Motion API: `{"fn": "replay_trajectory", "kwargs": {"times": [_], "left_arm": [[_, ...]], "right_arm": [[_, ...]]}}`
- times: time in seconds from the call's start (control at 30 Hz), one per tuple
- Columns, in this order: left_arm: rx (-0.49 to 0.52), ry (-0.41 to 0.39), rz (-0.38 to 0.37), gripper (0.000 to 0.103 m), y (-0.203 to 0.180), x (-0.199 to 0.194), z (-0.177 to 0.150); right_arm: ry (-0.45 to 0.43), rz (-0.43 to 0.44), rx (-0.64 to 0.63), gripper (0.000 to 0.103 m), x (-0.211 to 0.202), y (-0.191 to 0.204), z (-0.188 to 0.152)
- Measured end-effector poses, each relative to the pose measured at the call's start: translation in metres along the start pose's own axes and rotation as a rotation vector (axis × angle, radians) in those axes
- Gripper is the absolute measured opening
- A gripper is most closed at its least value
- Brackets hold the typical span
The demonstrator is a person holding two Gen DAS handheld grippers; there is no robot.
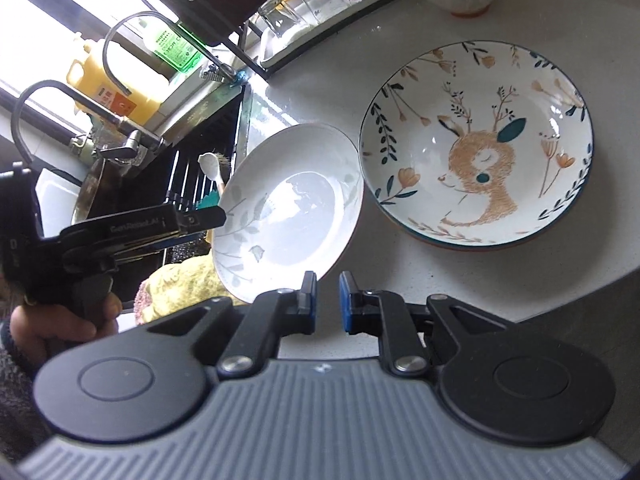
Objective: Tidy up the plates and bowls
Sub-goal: 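Move the open left gripper to the rim of the plain white plate, then close the left gripper on the white plate rim, then lift the white plate with the left gripper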
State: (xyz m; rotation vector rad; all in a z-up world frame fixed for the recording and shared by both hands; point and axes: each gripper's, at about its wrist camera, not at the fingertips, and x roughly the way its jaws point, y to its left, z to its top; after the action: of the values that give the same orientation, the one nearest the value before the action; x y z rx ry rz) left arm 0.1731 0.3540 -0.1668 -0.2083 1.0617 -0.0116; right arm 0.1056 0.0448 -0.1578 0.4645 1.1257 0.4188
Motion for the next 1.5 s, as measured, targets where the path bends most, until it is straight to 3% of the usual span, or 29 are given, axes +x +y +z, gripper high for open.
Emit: {"fn": "replay_trajectory", "kwargs": {"times": [0.17, 0.23, 0.27, 0.33, 0.47, 0.57, 0.63, 0.7, 0.87, 0.93, 1.17, 1.5], "left_arm": [[0.033, 0.025, -0.026, 0.057, 0.015, 0.02, 0.017], [0.042, 0.038, -0.036, 0.057, 0.02, 0.028, 0.023], [0.051, 0.044, -0.042, 0.057, 0.021, 0.032, 0.026], [0.069, 0.052, -0.051, 0.057, 0.022, 0.04, 0.031], [0.083, 0.06, -0.067, 0.055, 0.024, 0.052, 0.038], [0.087, 0.071, -0.083, 0.044, 0.027, 0.062, 0.044], [0.097, 0.081, -0.096, 0.036, 0.027, 0.067, 0.047], [0.106, 0.088, -0.112, 0.032, 0.026, 0.071, 0.049], [0.112, 0.092, -0.141, 0.028, 0.025, 0.075, 0.054], [0.088, 0.098, -0.169, 0.022, 0.028, 0.077, 0.056], [0.1, 0.099, -0.185, 0.02, 0.032, 0.076, 0.058], [0.059, 0.05, -0.216, 0.016, 0.044, 0.049, 0.069]], "right_arm": [[-0.004, -0.022, 0.077, 0.018, 0.015, 0.002, 0.008], [-0.018, -0.033, 0.096, 0.036, 0.019, 0.003, 0.011], [-0.024, -0.033, 0.108, 0.053, 0.02, 0.003, 0.012], [-0.036, -0.037, 0.116, 0.054, 0.023, 0.004, 0.013], [-0.035, -0.067, 0.136, 0.053, 0.033, 0.003, 0.016], [-0.034, -0.083, 0.152, 0.052, 0.041, 0.001, 0.018], [-0.034, -0.1, 0.169, 0.047, 0.046, -0.002, 0.019], [-0.033, -0.114, 0.184, 0.036, 0.05, -0.004, 0.021], [-0.05, -0.121, 0.196, 0.022, 0.055, -0.005, 0.023], [-0.059, -0.119, 0.207, 0.022, 0.059, -0.003, 0.025], [-0.047, -0.141, 0.136, 0.021, 0.062, 0.006, 0.028], [-0.109, -0.124, 0.108, 0.021, 0.051, 0.019, 0.044]]}}
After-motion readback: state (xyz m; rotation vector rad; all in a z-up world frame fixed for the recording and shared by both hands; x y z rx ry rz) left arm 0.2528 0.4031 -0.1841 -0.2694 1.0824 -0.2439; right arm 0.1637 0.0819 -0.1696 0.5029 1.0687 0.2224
